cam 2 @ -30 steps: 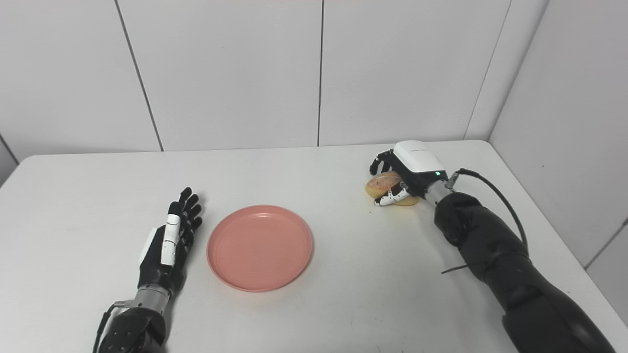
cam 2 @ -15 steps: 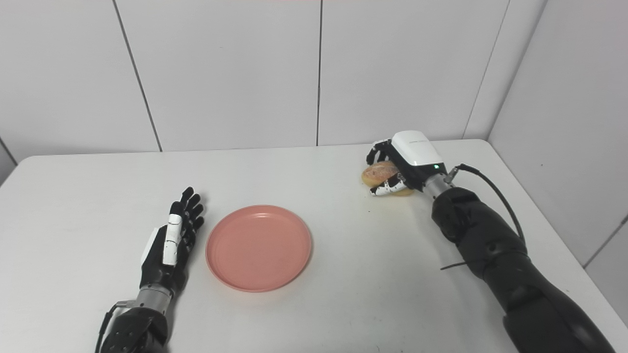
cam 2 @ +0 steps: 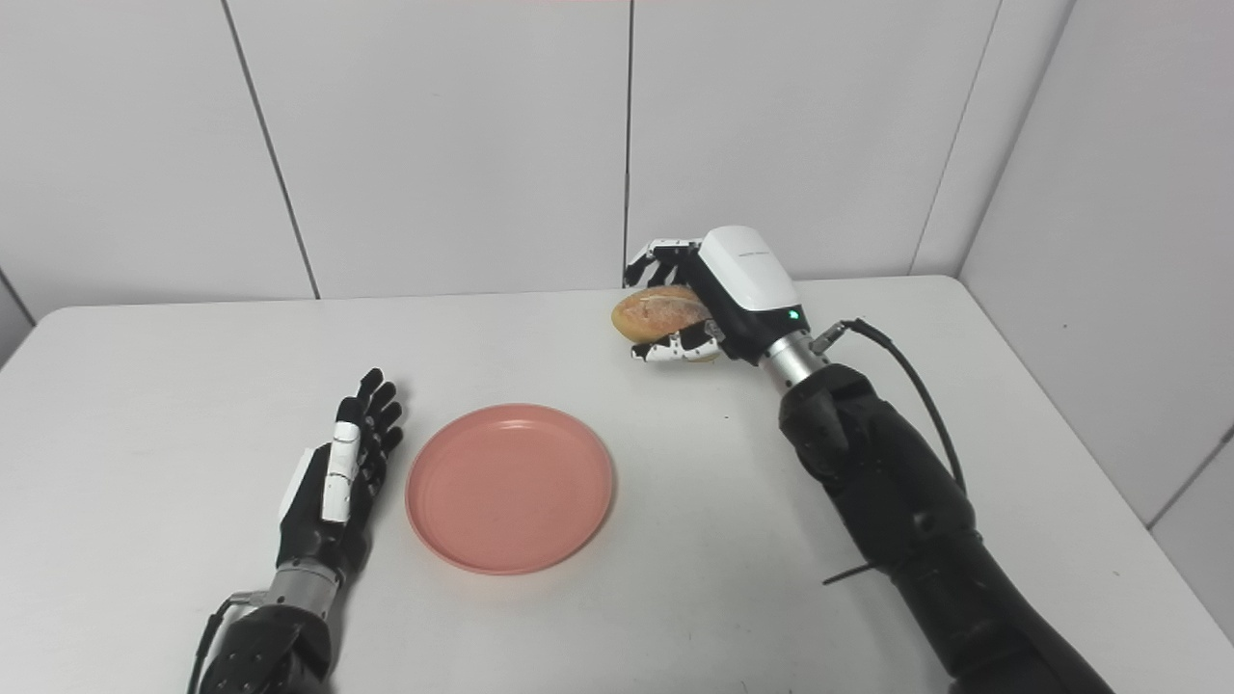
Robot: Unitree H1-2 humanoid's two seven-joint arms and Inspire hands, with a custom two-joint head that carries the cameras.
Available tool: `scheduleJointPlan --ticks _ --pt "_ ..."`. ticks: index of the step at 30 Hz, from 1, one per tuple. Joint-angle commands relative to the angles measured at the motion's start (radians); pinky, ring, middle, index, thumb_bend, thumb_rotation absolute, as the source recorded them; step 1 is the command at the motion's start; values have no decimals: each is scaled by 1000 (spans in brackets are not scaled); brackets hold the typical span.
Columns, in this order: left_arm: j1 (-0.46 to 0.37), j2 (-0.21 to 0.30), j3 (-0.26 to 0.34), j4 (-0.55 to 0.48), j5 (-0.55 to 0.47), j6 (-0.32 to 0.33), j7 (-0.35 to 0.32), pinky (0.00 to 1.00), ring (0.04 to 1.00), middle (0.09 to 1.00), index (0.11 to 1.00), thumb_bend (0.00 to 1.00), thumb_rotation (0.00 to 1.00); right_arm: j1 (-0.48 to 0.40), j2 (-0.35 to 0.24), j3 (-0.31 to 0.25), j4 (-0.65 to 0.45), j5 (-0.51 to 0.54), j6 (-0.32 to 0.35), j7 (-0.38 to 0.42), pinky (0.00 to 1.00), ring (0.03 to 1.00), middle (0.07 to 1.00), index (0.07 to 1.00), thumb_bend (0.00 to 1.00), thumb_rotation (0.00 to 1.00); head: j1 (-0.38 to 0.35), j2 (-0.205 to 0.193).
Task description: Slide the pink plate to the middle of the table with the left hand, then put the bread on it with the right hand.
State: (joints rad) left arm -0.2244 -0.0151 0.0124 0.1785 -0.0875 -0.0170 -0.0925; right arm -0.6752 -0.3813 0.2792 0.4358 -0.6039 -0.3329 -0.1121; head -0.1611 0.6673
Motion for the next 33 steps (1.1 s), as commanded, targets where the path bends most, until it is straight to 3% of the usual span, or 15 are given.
scheduleJointPlan --ticks 1,4,6,8,14,22,24,30,33 --pt "-25 -6 -6 -33 1 -31 3 1000 1000 1000 1000 732 1000 -37 -1 -21 -57 17 1 7 269 365 461 547 506 0 4 1" --pt "-24 -7 -7 -38 4 -26 6 1000 1000 1000 1000 732 1000 -31 22 -19 -94 16 11 30 230 399 501 494 513 0 6 2" --pt "-23 -8 -8 -38 5 -26 8 1000 1000 1000 1000 732 1000 -27 37 -15 -116 22 16 52 308 394 471 530 511 0 6 3" --pt "-23 -8 -10 -38 5 -29 8 1000 1000 1000 1000 732 1000 -22 54 -13 -136 27 18 69 277 375 456 545 508 0 8 3" --pt "-22 -10 -14 -42 7 -26 12 1000 1000 1000 1000 725 1000 -3 102 -2 -179 12 18 96 311 381 473 550 508 0 18 3" --pt "-24 -14 -23 -42 19 -28 23 1000 1000 1000 1000 708 1000 22 172 38 -168 19 -32 100 239 403 505 490 516 0 44 5" --pt "-24 -16 -24 -42 20 -28 26 1000 1000 1000 1000 713 1000 27 180 47 -166 12 -36 98 242 366 470 538 509 0 52 5" --pt "-26 -26 -30 -42 22 -30 34 1000 1000 1000 1000 707 1000 39 201 84 -125 -7 -79 82 279 372 453 546 509 0 95 9" --pt "-26 -29 -37 -41 34 -35 40 1000 1000 1000 1000 703 1000 58 209 89 -125 0 -64 98 218 403 494 492 516 0 113 10"
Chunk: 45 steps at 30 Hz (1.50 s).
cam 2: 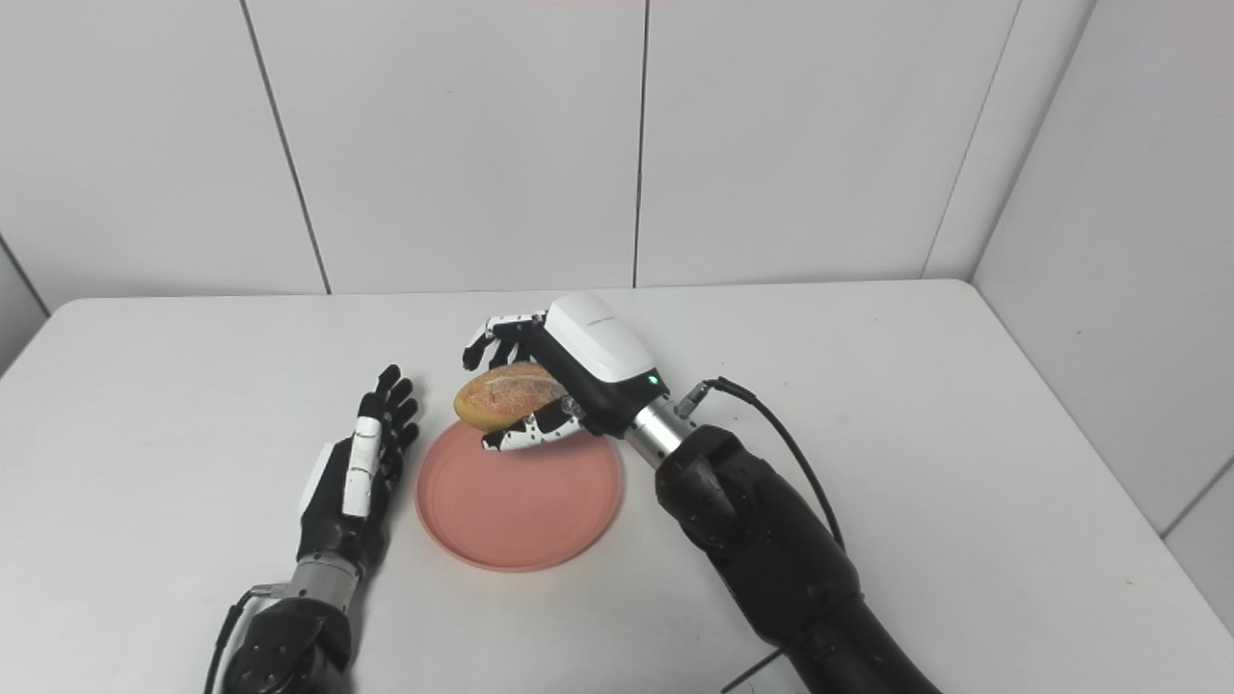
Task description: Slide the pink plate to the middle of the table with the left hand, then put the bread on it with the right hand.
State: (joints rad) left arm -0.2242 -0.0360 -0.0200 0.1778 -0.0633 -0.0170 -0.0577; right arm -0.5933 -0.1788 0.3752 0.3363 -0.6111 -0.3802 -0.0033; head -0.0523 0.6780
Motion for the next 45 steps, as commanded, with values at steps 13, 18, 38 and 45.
scheduleJointPlan --ticks 13,18,38,45 --pt "-29 -22 -7 -28 26 -48 31 1000 1000 1000 1000 720 1000 26 17 4 3 5 -44 2 282 376 444 546 508 0 38 0" --pt "-27 -15 -9 -31 22 -50 23 1000 1000 1000 1000 720 1000 25 18 15 33 -8 -43 -4 262 418 490 490 516 0 38 2" --pt "-31 -14 -11 -33 26 -46 24 1000 1000 1000 1000 710 1000 11 13 31 103 -44 -47 -16 573 628 602 498 512 66 35 8" --pt "-30 -12 -11 -31 29 -46 25 1000 1000 1000 1000 713 1000 27 -11 48 44 -70 -44 -2 824 830 839 818 608 423 33 4"
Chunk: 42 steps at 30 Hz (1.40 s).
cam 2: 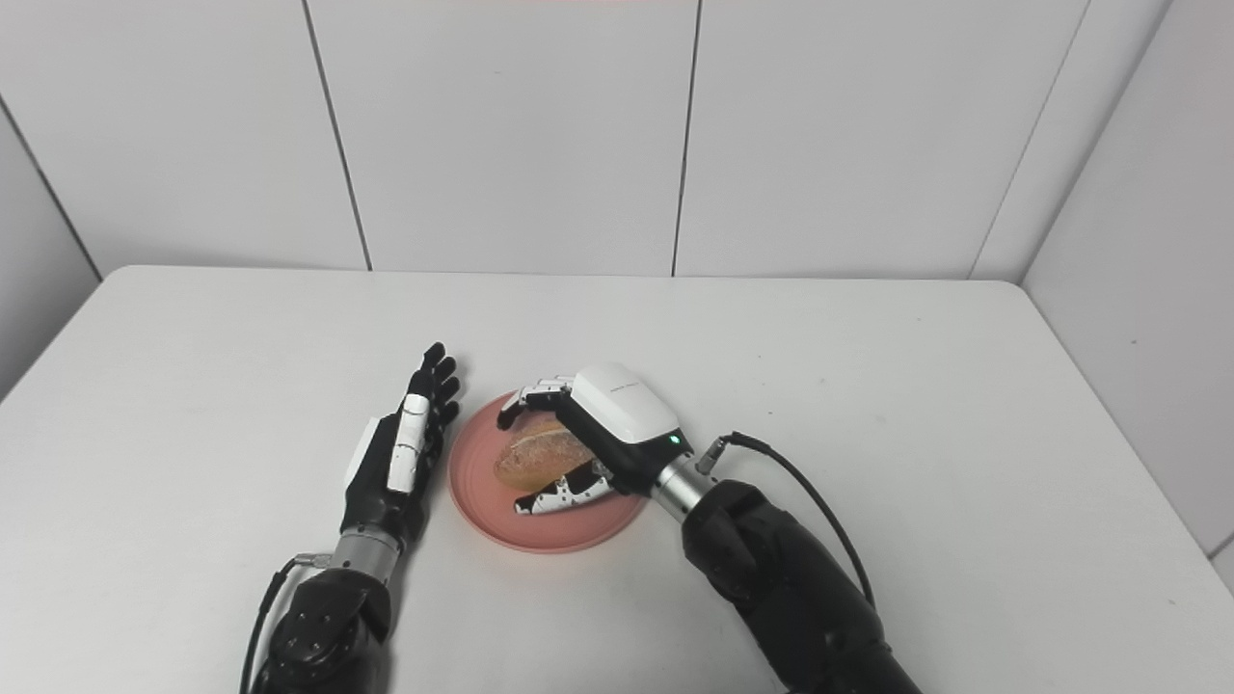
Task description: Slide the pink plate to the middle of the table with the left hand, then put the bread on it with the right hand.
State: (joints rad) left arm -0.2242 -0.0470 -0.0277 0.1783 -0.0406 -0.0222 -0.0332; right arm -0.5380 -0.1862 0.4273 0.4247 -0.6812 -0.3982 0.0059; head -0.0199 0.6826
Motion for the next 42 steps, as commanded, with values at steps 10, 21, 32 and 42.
scheduleJointPlan --ticks 10,21,32,42 --pt "-25 -2 1 -35 -2 -35 -1 1000 1000 1000 1000 706 1000 54 1 -38 -160 6 5 -27 1000 997 985 937 668 674 -3 -30" --pt "0 7 6 -63 -21 -21 -21 1000 1000 1000 1000 710 1000 170 58 -152 -253 141 15 -56 1000 1000 1000 1000 662 725 -43 -73" --pt "3 23 13 -59 -48 -20 -38 1000 1000 1000 1000 716 1000 272 161 -309 -315 449 162 -30 1000 1000 1000 1000 597 888 -67 -73" --pt "-2 39 18 -44 -69 -35 -47 1000 1000 1000 1000 728 1000 286 215 -373 -305 543 232 -44 1000 1000 1000 1000 646 999 -85 -72"
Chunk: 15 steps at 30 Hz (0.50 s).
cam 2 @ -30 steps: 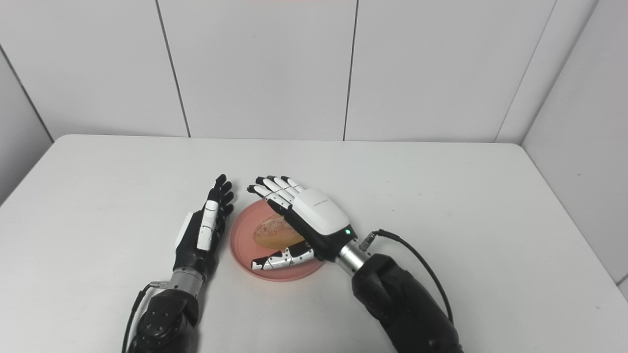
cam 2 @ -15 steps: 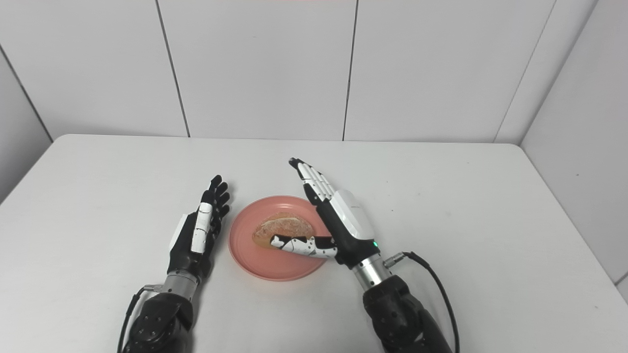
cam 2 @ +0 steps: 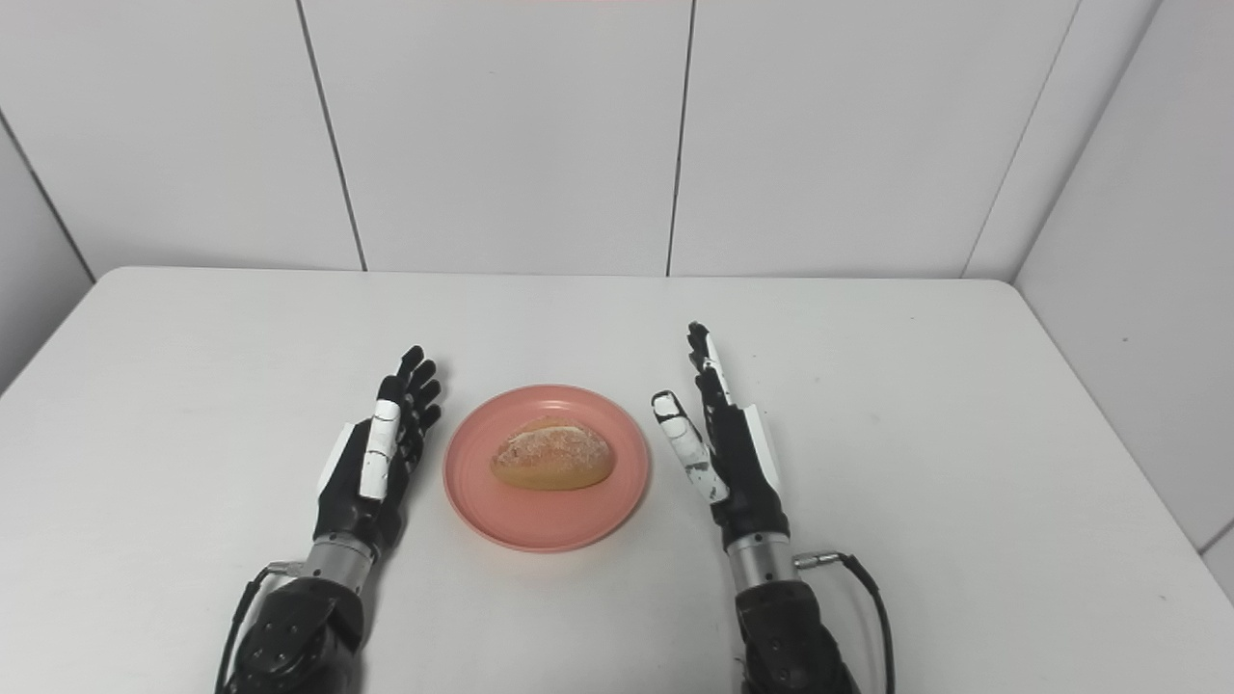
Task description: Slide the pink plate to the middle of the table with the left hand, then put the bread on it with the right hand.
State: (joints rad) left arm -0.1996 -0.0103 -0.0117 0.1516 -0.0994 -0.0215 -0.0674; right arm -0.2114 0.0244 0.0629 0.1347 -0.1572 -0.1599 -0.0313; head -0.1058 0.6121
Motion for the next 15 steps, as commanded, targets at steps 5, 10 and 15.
scheduleJointPlan --ticks 5,10,15 --pt "-30 8 4 -8 -2 -54 -12 1000 1000 1000 1000 720 1000 -44 11 -19 3 58 -1 1 1000 1000 1000 1000 645 1000 -1 -1" --pt "-28 10 4 -11 -6 -47 -14 1000 1000 1000 1000 725 1000 -49 15 -19 6 85 39 10 1000 1000 1000 1000 625 1000 2 -1" --pt "-27 12 9 -16 -13 -36 -18 1000 1000 1000 1000 729 1000 -64 7 -16 29 107 44 30 1000 1000 1000 1000 618 1000 0 3"
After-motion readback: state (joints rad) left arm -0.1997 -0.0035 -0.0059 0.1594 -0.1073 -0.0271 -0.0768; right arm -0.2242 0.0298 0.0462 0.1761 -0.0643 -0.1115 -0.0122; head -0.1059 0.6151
